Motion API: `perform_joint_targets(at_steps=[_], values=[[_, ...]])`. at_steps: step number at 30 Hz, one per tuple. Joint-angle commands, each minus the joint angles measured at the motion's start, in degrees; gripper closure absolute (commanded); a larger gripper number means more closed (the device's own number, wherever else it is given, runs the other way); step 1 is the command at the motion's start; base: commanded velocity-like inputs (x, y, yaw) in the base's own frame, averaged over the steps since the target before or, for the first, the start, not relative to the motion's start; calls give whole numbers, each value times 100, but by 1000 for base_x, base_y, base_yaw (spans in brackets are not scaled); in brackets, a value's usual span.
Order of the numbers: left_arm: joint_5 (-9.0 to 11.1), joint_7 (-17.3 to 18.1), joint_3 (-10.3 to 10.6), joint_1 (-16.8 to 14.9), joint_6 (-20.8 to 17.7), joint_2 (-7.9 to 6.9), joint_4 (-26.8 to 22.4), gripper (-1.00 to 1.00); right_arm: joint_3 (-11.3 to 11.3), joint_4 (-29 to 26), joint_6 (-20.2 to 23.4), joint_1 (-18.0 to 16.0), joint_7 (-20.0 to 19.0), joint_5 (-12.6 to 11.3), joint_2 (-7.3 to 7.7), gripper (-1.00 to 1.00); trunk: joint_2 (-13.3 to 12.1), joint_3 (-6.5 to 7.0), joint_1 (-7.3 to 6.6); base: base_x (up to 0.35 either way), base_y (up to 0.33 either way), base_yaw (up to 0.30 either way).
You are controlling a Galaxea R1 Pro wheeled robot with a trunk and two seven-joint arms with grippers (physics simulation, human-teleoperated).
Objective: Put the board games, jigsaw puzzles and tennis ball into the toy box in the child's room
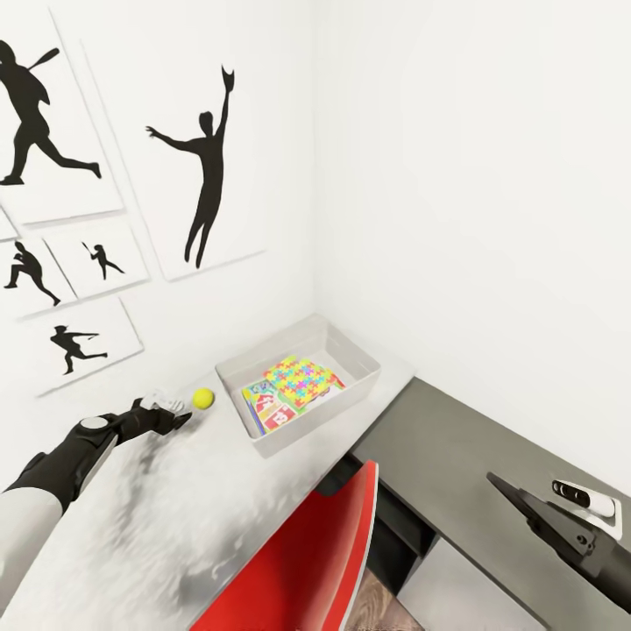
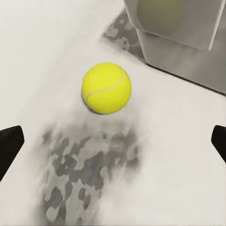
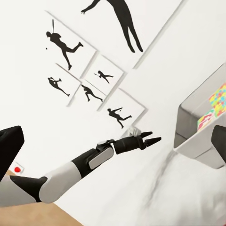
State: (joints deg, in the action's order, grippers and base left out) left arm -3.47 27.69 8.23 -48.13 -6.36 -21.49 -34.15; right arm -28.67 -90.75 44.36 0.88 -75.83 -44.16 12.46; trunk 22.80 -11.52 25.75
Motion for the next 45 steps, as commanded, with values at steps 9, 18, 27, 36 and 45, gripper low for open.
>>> perform_joint_targets(at_steps=[9,18,27,36,45], values=[[-40,21,14,-29,83,-77,-39,-100,-6,-4,47,21,5,-31,2,-100,12,-94,3,0,0,0],[-65,58,7,-509,-141,-105,-40,-100,-7,-4,47,35,0,-31,2,-100,12,-179,3,0,0,0],[-66,61,-8,-718,-456,-91,-24,-100,-223,-19,90,35,-223,-40,8,-100,12,-263,3,0,0,0],[-59,66,-17,-745,-574,-77,-22,-100,-540,8,1233,-1002,185,-67,466,-100,12,-347,3,0,0,0],[-58,71,-12,-798,-662,-89,-22,-100,701,804,1564,-3331,2547,-122,525,-100,12,-431,3,0,0,0]])
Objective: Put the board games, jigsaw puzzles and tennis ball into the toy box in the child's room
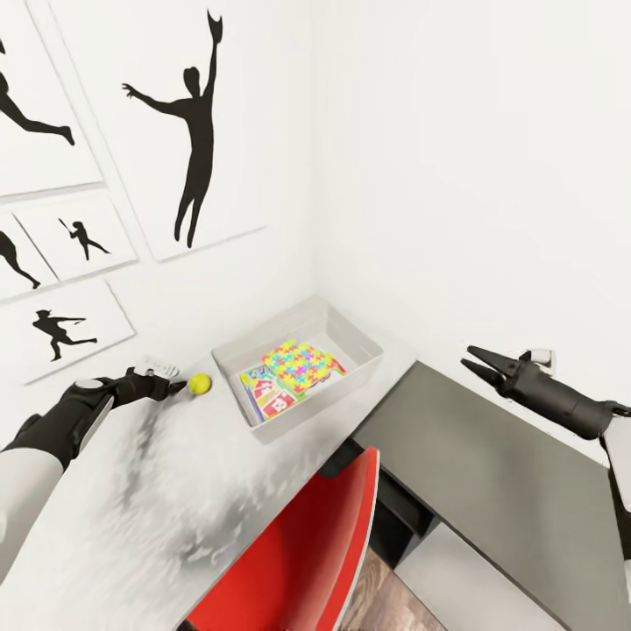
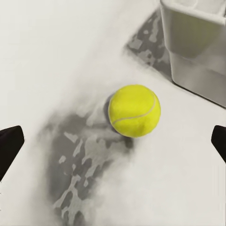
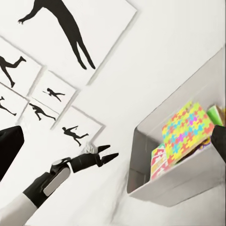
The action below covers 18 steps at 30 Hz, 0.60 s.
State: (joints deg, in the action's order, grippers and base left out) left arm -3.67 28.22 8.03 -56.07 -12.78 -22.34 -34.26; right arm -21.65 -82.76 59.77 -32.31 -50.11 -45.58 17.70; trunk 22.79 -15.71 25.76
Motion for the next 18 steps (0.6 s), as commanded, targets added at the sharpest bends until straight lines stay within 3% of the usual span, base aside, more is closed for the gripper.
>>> perform_joint_targets(at_steps=[1,5,9,14,18], values=[[-38,21,14,-44,-24,-9,-11,-100,188,242,23,-300,298,17,-4,-100,12,-21,3,0,0,0],[-38,46,17,-124,-30,-8,-11,-100,646,868,23,-1123,1546,10,-110,-100,12,-58,3,0,0,0],[-45,51,25,-138,-21,-22,-11,-100,763,1205,23,-1553,2350,3,-301,-100,12,-96,3,0,0,0],[-68,55,31,-157,9,-32,-16,-100,797,1310,23,-1658,2599,-3,-371,-100,12,-142,3,0,0,0],[-271,122,35,-166,38,-45,-34,-100,802,1329,23,-1656,2631,-4,-379,-100,12,-180,3,0,0,0]])
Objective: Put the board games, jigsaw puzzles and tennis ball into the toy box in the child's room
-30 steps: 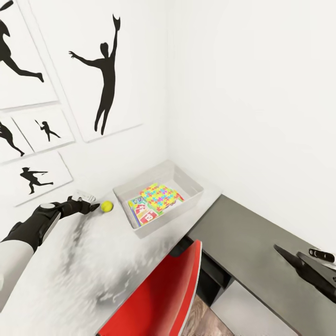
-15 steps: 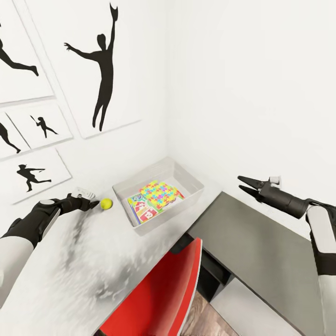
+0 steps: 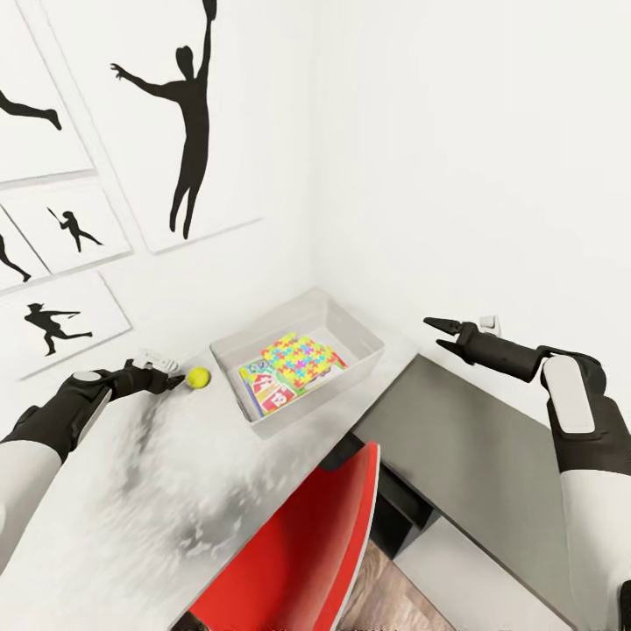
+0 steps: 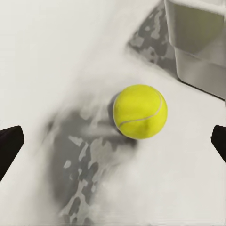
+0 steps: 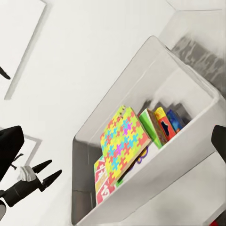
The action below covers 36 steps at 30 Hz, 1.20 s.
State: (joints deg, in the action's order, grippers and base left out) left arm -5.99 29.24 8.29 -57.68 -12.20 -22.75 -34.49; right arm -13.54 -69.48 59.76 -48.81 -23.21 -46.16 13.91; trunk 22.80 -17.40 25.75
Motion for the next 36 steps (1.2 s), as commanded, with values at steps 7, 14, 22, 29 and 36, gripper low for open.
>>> perform_joint_targets(at_steps=[7,14,22,29,36], values=[[-175,253,8,-11,-54,14,-163,-100,-2,-9,24,1,-53,54,-8,-100,12,-76,3,0,0,0],[-328,268,6,-14,-85,40,-255,-100,0,-22,24,17,-52,54,-5,-100,12,-142,3,0,0,0],[-412,274,2,-59,-74,41,-269,-100,-14,-30,24,35,-54,54,7,-100,12,-216,3,0,0,0],[-420,266,-5,-126,-89,58,-269,-100,-14,-31,24,54,-52,54,6,-100,12,-282,3,0,0,0],[-407,227,-19,-237,-250,100,-263,-100,-9,-29,24,55,-52,54,6,-100,12,-347,3,0,0,0]])
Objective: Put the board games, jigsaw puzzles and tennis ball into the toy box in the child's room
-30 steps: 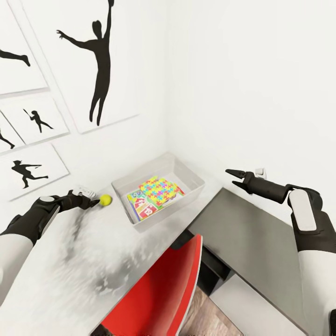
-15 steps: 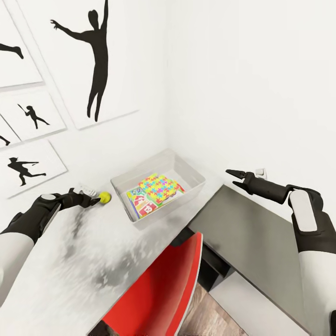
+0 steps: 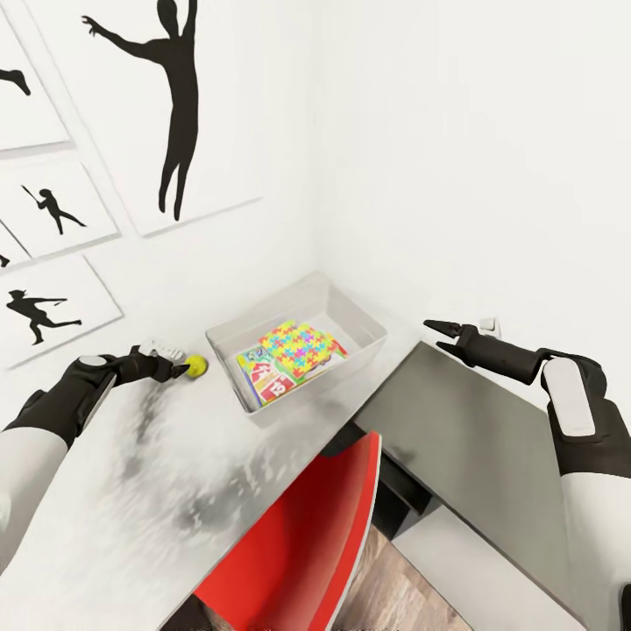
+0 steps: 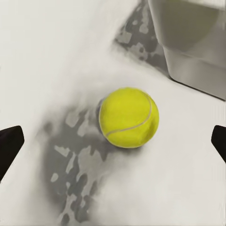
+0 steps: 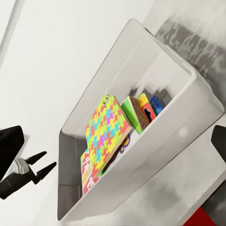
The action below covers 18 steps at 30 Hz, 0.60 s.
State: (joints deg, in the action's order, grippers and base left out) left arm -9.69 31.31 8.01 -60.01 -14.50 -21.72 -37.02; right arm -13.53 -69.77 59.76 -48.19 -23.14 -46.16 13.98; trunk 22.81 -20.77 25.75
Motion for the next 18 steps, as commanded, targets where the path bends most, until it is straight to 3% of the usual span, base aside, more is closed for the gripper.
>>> perform_joint_targets(at_steps=[1,18], values=[[-34,17,6,-31,-38,5,-9,-100,-9,0,24,-6,-59,55,-1,-100,11,-20,3,0,0,0],[-7,60,2,-90,-55,152,10,-100,-24,-1,24,-6,-66,52,9,-100,11,-179,3,0,0,0]])
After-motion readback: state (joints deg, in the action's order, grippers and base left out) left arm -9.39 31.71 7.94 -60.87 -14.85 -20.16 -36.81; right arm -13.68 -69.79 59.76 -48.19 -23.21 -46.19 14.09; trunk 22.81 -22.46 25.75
